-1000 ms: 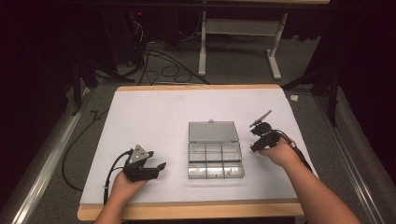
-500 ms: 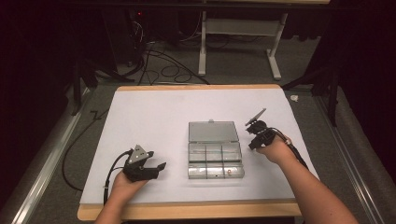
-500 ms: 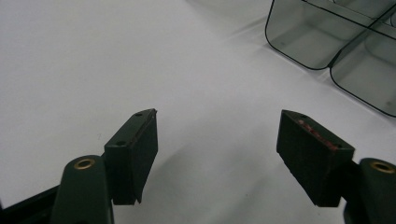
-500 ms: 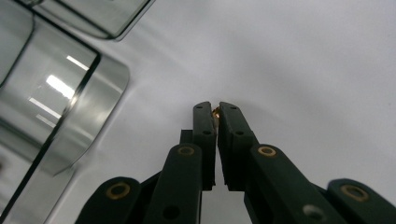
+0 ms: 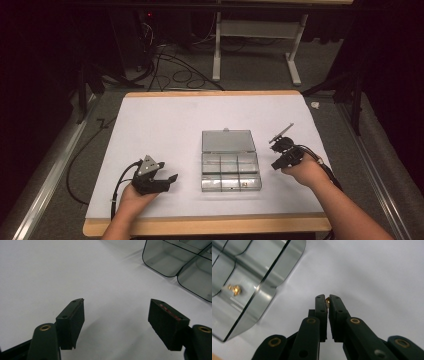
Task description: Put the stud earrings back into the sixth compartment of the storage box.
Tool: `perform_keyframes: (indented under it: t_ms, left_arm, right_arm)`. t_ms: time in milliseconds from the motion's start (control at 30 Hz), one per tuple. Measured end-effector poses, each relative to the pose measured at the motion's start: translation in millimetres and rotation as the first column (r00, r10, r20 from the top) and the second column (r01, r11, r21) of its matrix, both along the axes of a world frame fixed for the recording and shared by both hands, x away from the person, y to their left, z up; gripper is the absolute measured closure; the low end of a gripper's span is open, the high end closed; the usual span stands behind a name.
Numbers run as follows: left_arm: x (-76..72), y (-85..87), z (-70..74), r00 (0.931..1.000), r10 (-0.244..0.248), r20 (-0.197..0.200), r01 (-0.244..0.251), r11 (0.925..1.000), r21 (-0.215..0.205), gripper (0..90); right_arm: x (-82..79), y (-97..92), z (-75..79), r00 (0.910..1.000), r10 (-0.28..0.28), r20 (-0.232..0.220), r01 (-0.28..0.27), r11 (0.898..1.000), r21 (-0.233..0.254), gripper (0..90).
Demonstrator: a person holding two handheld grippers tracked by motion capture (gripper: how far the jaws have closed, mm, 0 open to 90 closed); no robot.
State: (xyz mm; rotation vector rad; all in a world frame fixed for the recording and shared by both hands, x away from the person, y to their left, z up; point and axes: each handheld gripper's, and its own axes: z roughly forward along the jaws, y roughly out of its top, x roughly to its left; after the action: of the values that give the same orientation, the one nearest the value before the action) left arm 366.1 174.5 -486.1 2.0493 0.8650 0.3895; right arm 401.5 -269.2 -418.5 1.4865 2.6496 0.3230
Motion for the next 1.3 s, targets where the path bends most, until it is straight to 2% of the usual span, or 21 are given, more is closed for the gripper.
perform_keyframes:
  t_ms: [233,500,967,1200,1300]
  left_arm:
    - [0.1,-0.2,0.0,1.0000,0.002,-0.001,-0.002,1.0000,0.002,29.9]
    - [0.0,-0.4,0.1,1.0000,0.000,-0.001,0.000,1.0000,0.005,30.0]
    - [-0.3,-0.4,0.0,1.0000,0.006,0.002,-0.006,1.0000,0.003,29.9]
    - [-0.3,-0.5,0.0,1.0000,0.006,0.003,-0.006,1.0000,0.004,29.9]
    - [-0.1,-0.3,0.0,1.0000,0.006,0.001,-0.006,1.0000,0.003,29.9]
  right_arm:
    - [-21.1,-2.5,0.6,0.9997,0.023,-0.006,-0.023,1.000,0.014,87.0]
    - [-35.7,-4.9,-4.9,0.9994,0.029,-0.019,-0.029,0.999,0.015,86.9]
    - [-44.5,-6.8,-1.5,0.9991,0.036,-0.022,-0.036,0.999,0.006,86.8]
    - [-47.2,-1.0,10.3,0.9987,0.047,-0.019,-0.047,0.999,-0.007,86.7]
    - [-48.8,4.3,16.6,0.9975,0.069,-0.017,-0.069,0.998,-0.009,86.7]
